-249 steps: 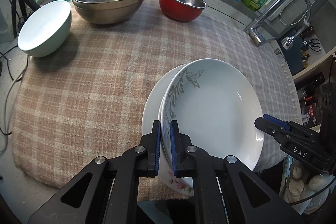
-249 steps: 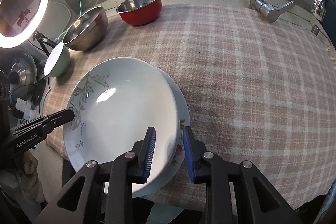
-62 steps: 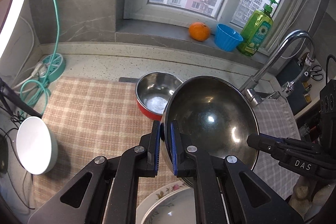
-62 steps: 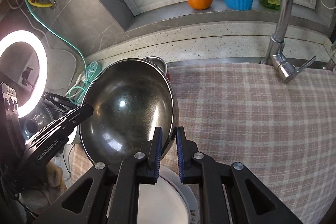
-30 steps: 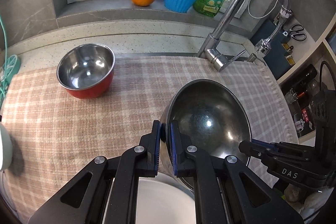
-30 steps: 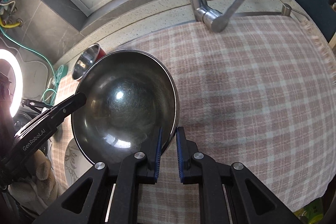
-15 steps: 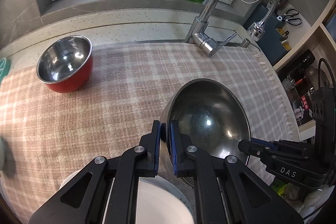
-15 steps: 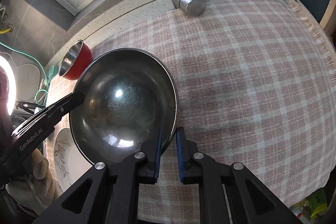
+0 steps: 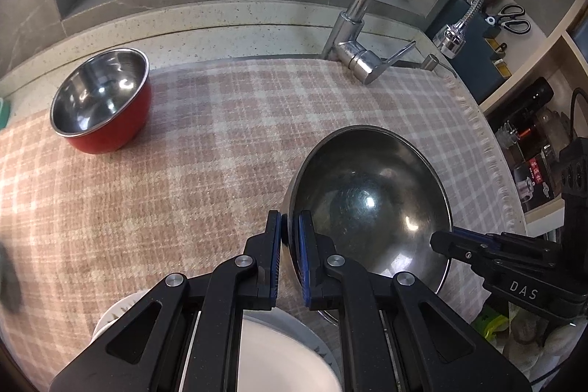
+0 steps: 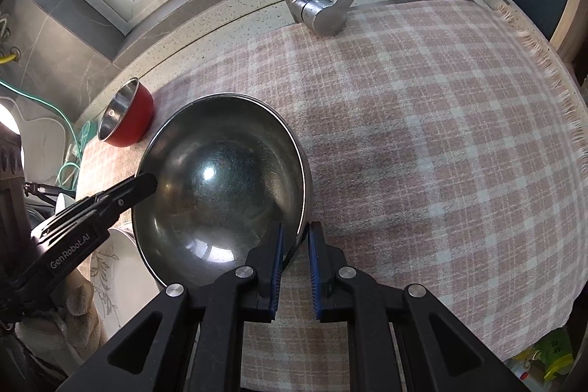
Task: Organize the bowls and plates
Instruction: 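Carry the steel bowl over the stacked plates, then lower the large steel bowl onto the plates and open the left gripper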
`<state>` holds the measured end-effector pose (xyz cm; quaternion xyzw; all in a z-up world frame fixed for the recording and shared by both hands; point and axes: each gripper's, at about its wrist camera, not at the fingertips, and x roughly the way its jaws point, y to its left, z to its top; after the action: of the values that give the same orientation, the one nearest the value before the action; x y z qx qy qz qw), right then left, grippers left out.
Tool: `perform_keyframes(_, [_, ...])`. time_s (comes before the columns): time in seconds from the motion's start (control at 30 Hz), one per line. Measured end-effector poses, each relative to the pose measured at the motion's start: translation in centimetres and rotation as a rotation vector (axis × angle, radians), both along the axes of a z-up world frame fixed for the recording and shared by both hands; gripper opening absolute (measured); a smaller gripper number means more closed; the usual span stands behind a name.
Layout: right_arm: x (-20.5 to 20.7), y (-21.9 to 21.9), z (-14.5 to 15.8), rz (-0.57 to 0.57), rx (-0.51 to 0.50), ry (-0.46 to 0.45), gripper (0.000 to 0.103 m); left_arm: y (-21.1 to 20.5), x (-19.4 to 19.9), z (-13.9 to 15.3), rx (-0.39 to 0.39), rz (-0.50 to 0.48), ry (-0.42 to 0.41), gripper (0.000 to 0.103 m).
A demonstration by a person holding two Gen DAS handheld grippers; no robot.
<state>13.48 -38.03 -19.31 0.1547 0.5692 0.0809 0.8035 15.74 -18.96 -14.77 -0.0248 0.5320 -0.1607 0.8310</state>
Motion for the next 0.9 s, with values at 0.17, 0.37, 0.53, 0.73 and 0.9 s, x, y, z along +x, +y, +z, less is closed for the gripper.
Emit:
perform_keyframes(0.17, [0.0,0.1,0.1,0.003,-0.007,-0.007,0.012,0.1,0.1,-0.2,-0.003,0.002,0.006,0.007])
perform_keyframes(0.37, [0.2,0.0,-0.1,-0.004,0.009,0.003,0.012,0.1,0.1,-0.2,-0.001,-0.008,0.007,0.007])
perform_keyframes(0.53, [0.2,0.1,-0.1,0.003,0.013,0.002,0.014,0.2,0.0,-0.2,-0.010,-0.009,0.018,0.012])
perform_keyframes(0.73, [0.2,0.0,0.1,-0.010,0.011,0.001,0.021,0.7,-0.2,0.2,-0.018,0.006,0.015,0.020])
perform_keyframes(0.9, [0.0,-0.1,0.7,-0.017,-0.004,-0.029,0.024,1.5,-0.4,0.7,-0.029,0.021,0.009,0.020])
